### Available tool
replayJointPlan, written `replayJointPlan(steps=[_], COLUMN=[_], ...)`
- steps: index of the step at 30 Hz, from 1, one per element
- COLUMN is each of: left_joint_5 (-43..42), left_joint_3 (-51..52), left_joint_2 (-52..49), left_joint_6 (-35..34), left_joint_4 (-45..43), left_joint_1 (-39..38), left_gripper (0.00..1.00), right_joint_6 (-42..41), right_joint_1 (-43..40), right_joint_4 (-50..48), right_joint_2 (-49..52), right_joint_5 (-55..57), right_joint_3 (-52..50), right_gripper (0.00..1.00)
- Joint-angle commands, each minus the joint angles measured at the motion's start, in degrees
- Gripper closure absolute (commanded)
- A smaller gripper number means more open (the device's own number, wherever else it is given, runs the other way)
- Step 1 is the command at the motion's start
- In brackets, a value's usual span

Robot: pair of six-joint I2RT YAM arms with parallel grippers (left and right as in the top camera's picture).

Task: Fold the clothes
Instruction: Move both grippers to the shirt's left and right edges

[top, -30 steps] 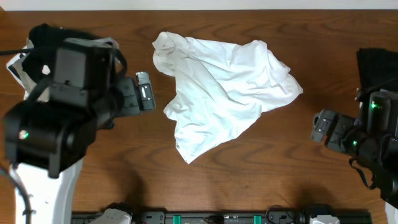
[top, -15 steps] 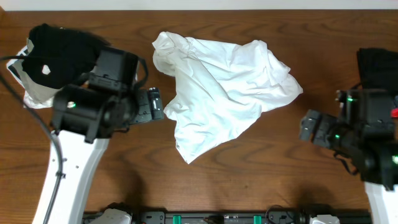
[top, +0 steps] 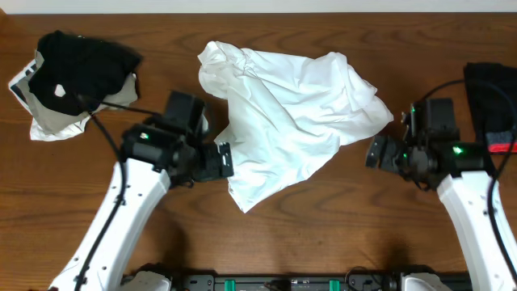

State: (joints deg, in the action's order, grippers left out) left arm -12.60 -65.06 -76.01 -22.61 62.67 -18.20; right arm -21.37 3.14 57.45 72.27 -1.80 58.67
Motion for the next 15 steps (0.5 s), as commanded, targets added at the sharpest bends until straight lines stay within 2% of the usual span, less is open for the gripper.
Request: replayJointPlan(steps=[1, 7, 11, 15], left_joint_5=[-1.99, -1.99, -2.54, -6.8], left_joint_3=[3.89, 8.68, 12.17, 15.89], left_joint_2=[0.13, -0.5, -1.42, -1.99], left_joint_6=[-3.13, -10.36, -12.68, -12.68], left_joint_4=[-2.16, -5.57, -9.97, -15.96], left_joint_1=[-2.4, -8.13, -11.28, -13.55], left_gripper=[0.02, 0.02, 0.01, 0.02], right_joint_6=[0.85, 0.85, 0.85, 0.87], right_joint_1=[-0.17, -0.17, -0.17, -0.17], right_joint_4=[-2.05, -5.33, -5.86, -5.6], right_joint_2=[2.67, 5.51, 5.64, 5.64], right_joint_5=[-1.03, -5.7, -6.43, -6.43], right_joint_3=[-0.22, -0.22, -0.22, -0.22], right_gripper=[0.01, 0.01, 0.01, 0.01])
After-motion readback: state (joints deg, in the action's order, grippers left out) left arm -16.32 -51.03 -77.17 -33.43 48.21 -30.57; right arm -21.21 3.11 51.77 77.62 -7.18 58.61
